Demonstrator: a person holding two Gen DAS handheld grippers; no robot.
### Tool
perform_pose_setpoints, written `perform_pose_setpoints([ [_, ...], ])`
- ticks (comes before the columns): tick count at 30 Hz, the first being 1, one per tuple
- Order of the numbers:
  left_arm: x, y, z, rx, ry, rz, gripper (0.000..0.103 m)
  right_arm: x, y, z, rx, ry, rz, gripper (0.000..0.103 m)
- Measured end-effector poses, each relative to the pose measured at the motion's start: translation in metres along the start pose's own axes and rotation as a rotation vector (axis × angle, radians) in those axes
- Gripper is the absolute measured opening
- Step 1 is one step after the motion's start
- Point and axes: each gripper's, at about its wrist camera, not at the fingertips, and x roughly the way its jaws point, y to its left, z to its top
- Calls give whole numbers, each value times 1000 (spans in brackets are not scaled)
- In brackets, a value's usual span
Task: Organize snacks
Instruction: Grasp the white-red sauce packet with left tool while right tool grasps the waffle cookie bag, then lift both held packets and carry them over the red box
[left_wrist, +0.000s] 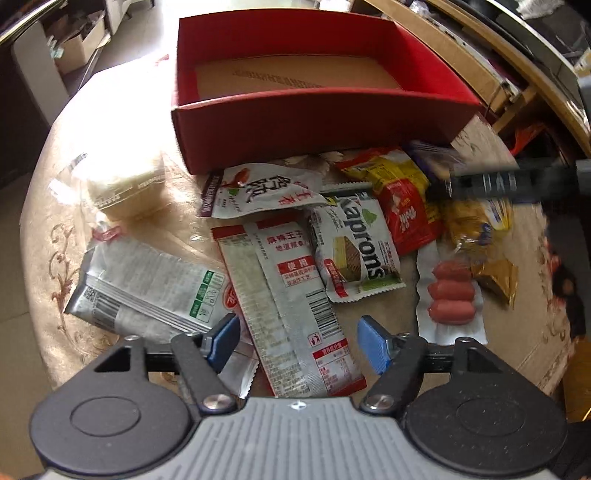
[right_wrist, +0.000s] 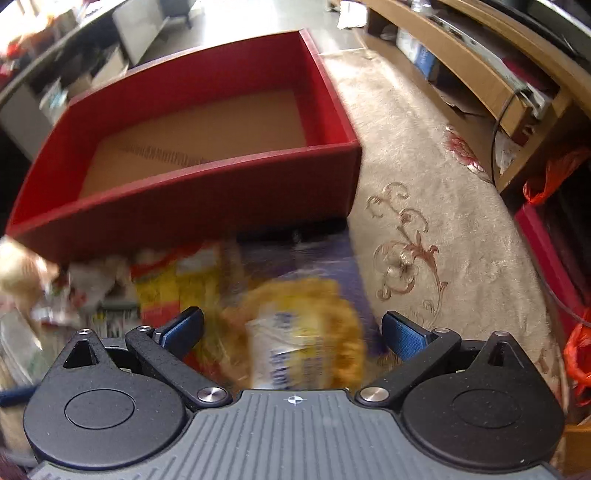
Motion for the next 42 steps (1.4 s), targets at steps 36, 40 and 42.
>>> perform_pose_setpoints([
  [36,3,-50,-69,106,14,157,58,-57,-9,-39,-38,-100,103,79],
  [40,11,-53,-69,87,11,187,91,-55,-1,-43,-62,-87,101,79],
  [42,12,-54,-70,67,2,195,93,-54,2,-45,-71,-79,101,79],
])
